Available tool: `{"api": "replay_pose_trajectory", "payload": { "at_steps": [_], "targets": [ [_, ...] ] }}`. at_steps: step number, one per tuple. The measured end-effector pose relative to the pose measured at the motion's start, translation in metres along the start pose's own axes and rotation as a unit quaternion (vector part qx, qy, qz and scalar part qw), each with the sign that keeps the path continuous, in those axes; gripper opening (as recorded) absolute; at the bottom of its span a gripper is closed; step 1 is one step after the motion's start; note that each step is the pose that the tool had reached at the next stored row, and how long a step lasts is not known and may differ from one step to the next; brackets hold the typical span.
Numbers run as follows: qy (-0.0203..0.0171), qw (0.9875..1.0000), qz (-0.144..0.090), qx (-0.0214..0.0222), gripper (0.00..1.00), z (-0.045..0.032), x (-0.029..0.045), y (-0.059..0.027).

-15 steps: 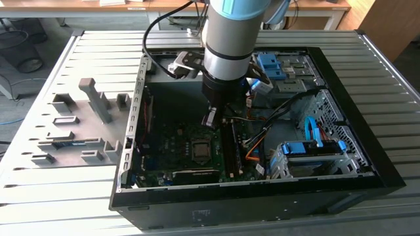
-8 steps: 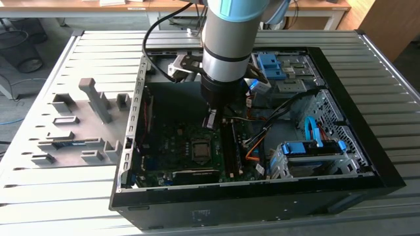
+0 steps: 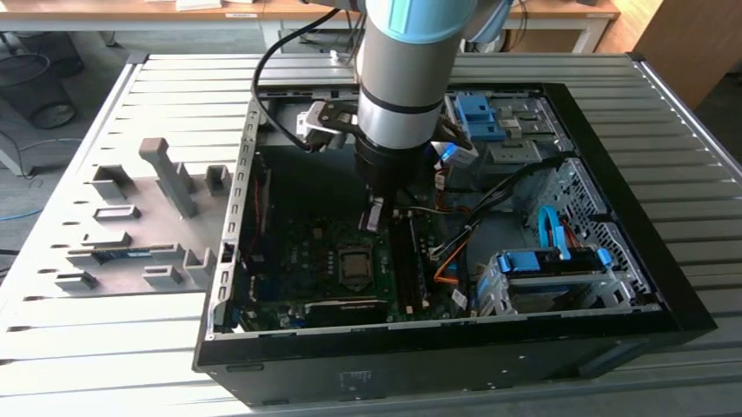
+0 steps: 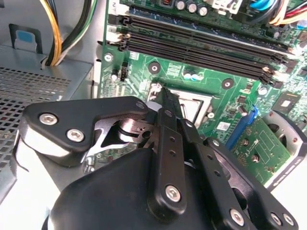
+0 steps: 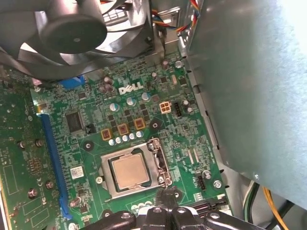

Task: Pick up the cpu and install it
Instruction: 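Install the first cpu locking lever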

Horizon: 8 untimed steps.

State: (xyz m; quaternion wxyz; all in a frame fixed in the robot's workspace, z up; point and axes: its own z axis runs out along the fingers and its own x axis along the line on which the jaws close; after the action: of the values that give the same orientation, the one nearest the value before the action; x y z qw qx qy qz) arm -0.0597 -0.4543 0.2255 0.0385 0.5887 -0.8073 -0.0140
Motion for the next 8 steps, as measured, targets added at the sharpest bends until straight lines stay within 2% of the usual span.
{"api": "replay_pose_trajectory", "payload": {
  "at_steps": [8],
  "targets": [
    [0.0004,1.0,0.0,0.0001,0.1,0.0017,0.006,-0.002]
  ]
}}
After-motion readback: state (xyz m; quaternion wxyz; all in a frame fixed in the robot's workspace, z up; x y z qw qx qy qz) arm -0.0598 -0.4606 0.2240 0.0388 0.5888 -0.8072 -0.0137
